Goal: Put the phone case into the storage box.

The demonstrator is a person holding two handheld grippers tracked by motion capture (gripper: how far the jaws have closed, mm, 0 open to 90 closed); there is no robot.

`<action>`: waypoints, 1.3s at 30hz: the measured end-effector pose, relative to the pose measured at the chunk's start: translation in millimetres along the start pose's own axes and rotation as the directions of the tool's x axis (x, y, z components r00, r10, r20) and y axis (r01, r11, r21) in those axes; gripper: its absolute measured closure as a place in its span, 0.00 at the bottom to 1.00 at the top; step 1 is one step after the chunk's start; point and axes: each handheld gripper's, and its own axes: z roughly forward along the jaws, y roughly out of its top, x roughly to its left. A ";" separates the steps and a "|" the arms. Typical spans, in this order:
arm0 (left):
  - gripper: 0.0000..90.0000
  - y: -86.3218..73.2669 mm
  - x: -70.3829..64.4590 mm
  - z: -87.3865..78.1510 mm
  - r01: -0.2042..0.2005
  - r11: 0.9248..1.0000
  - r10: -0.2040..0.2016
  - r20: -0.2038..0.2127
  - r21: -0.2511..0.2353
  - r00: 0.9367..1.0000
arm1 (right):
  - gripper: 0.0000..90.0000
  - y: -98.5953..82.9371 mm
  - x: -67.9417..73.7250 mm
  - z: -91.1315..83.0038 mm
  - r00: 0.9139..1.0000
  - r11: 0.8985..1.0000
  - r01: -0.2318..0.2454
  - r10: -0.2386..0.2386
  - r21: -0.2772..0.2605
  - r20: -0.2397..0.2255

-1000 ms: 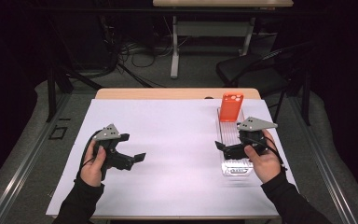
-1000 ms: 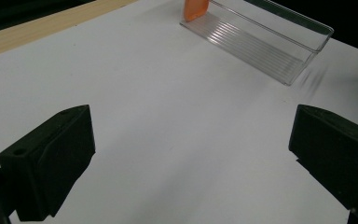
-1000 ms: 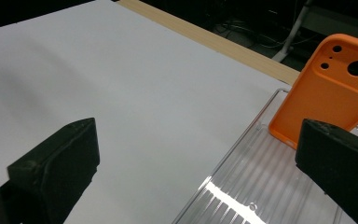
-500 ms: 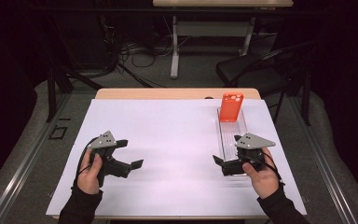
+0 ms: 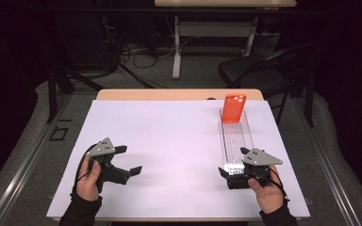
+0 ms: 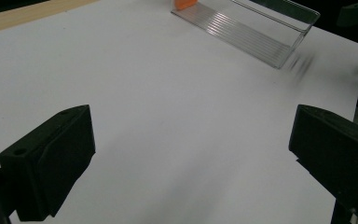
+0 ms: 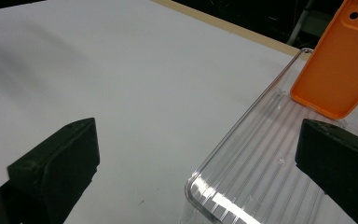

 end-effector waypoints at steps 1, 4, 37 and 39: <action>0.00 -1.3 0.3 -0.2 0.003 1.000 -0.003 0.003 -0.005 1.000 | 0.00 -0.9 0.4 -1.1 1.000 1.000 -0.001 0.001 0.001 -0.001; 0.00 -4.8 1.0 -1.9 0.002 1.000 -0.002 0.004 -0.010 1.000 | 0.00 -3.2 1.4 -4.9 1.000 1.000 -0.002 0.002 -0.013 0.002; 0.00 -22.6 9.7 1.3 0.011 1.000 -0.011 -0.004 -0.017 1.000 | 0.00 -22.1 13.8 5.4 0.997 1.000 0.019 -0.020 -0.008 -0.080; 0.00 -22.8 9.4 1.6 0.010 1.000 -0.010 -0.003 -0.017 1.000 | 0.00 -22.6 14.8 6.0 0.996 1.000 0.021 -0.022 -0.013 -0.082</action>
